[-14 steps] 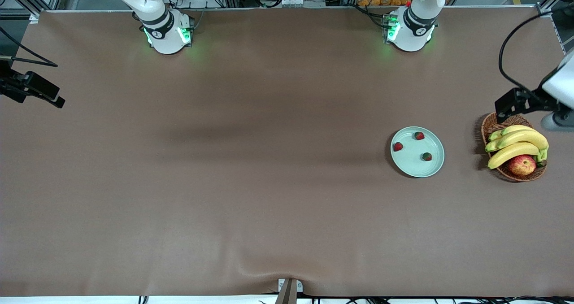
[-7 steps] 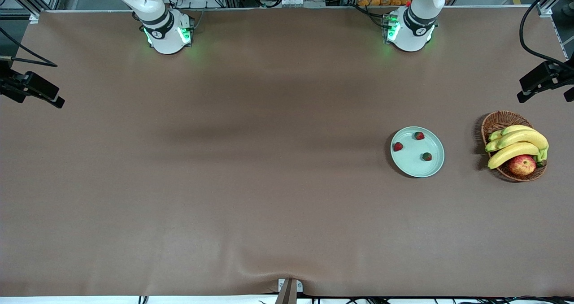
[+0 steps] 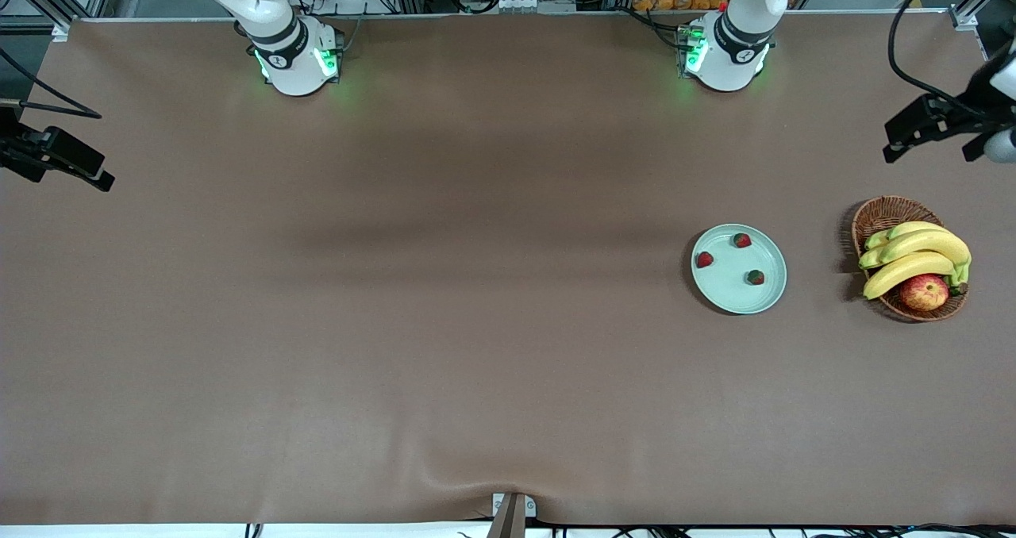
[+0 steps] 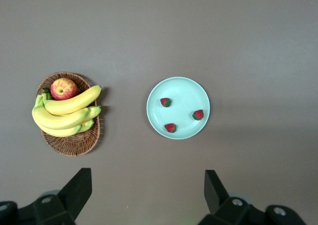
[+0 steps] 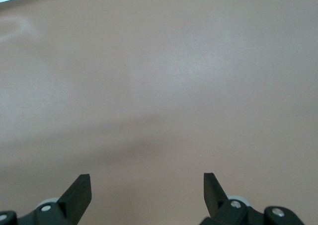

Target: Collect all strawberries into plate

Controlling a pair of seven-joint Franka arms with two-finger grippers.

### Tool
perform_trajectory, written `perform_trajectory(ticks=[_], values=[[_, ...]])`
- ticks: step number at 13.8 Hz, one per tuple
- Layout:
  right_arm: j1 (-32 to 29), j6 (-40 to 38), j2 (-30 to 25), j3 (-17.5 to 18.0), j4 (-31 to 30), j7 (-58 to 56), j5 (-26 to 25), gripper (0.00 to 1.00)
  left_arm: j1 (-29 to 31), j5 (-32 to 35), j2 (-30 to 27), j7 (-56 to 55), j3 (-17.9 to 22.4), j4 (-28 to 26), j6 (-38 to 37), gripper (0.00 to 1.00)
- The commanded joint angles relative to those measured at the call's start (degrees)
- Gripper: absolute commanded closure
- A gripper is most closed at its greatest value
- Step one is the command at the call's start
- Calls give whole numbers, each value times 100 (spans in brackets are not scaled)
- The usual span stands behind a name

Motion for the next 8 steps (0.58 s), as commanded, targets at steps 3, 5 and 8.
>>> perform_trajectory(ticks=[3, 5, 8], values=[[39, -67, 64, -30, 101, -46, -81, 0, -399, -202, -361, 49, 510, -348, 17, 0], [39, -67, 64, -30, 100, -46, -90, 0, -408, -542, -290, 15, 660, -225, 17, 0], [48, -67, 64, -30, 92, -46, -81, 0, -434, -703, -202, 32, 792, -32, -141, 0]])
